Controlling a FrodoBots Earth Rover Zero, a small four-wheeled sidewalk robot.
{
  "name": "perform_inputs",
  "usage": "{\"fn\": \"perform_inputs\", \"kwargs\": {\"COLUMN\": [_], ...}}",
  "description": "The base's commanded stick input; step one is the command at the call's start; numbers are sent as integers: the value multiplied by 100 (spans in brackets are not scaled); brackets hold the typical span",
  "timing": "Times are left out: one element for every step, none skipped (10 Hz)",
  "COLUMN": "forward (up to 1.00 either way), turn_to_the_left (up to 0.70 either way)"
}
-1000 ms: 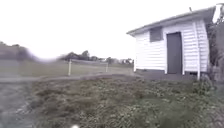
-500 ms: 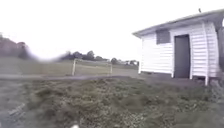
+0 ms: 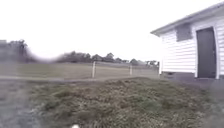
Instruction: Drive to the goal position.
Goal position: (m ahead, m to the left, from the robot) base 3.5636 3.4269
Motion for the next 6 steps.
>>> {"fn": "perform_inputs", "kwargs": {"forward": [3,2,2,2,2,2], "turn_to_the_left": [45,45,45,45,45,45]}}
